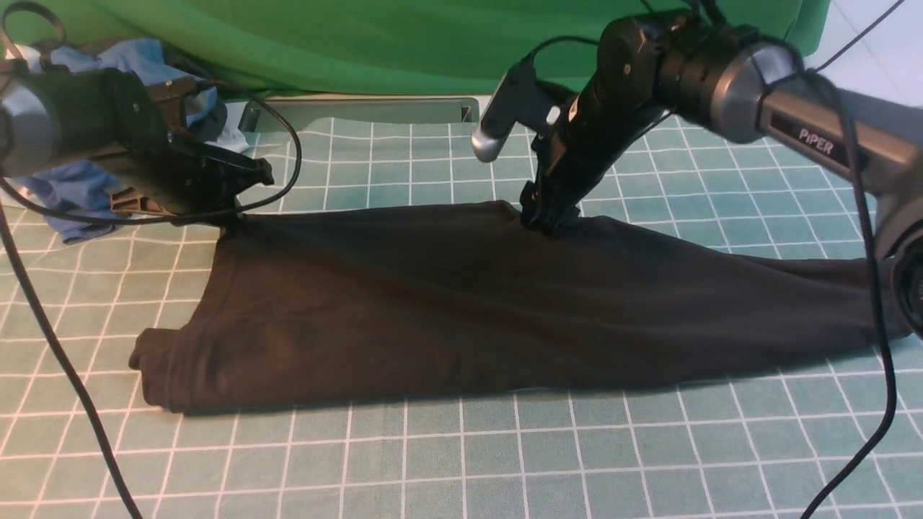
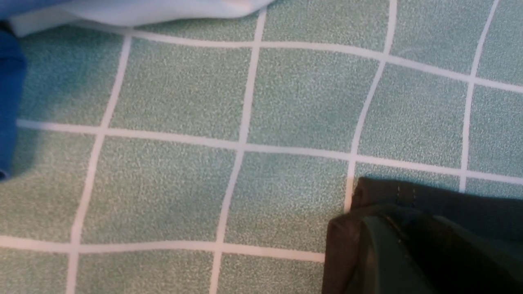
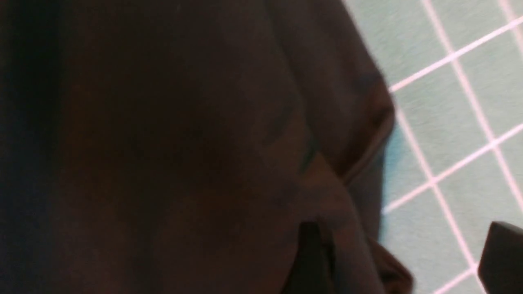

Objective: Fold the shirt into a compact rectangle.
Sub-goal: 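Pull the folded dark garment lengthwise by its ends to straighten it flat on the table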

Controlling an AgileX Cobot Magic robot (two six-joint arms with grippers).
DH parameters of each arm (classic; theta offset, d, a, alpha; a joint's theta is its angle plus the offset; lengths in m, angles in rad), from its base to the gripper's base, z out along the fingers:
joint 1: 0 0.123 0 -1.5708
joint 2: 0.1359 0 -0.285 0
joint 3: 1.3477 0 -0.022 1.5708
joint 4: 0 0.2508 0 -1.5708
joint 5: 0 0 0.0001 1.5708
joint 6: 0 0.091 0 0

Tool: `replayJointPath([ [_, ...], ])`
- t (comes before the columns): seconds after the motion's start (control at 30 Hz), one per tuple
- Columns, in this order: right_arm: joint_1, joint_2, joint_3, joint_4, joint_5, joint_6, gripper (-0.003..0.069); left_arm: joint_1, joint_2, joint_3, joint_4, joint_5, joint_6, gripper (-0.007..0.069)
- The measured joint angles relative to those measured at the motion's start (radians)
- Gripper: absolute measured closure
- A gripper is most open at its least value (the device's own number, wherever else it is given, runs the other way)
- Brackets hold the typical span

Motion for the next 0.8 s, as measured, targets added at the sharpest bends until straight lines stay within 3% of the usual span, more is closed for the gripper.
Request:
replayJointPath([
  [0.23, 0.021, 0.0, -0.003, 0.0, 0.012, -0.006, 0.0136, 0.0, 0.013, 0.0, -0.003, 0.007, 0.0, 0.0536],
  [0.37, 0.021, 0.006, -0.006, -0.014, 0.007, -0.023, 0.0181, 0.0, 0.03, 0.0, -0.016, 0.032, 0.0, 0.0536],
  [0.4, 0.021, 0.016, -0.008, -0.039, 0.003, -0.025, 0.0279, 0.0, 0.03, -0.001, -0.022, 0.031, 0.0, 0.0536],
  [0.43, 0.021, 0.017, -0.008, -0.04, 0.003, -0.025, 0.0279, 0.0, 0.03, -0.001, -0.022, 0.031, 0.0, 0.0536],
  [0.53, 0.024, 0.026, -0.008, -0.053, 0.002, -0.029, 0.0552, 0.0, 0.031, -0.001, -0.022, 0.032, 0.0, 0.0536],
  [0.57, 0.025, 0.026, -0.008, -0.054, 0.0, -0.029, 0.0587, 0.0, 0.032, -0.001, -0.022, 0.032, 0.0, 0.0536],
  [0.8, 0.026, 0.021, -0.025, -0.073, -0.003, -0.023, 0.0627, 0.001, 0.039, -0.002, -0.017, 0.029, 0.0, 0.0599],
])
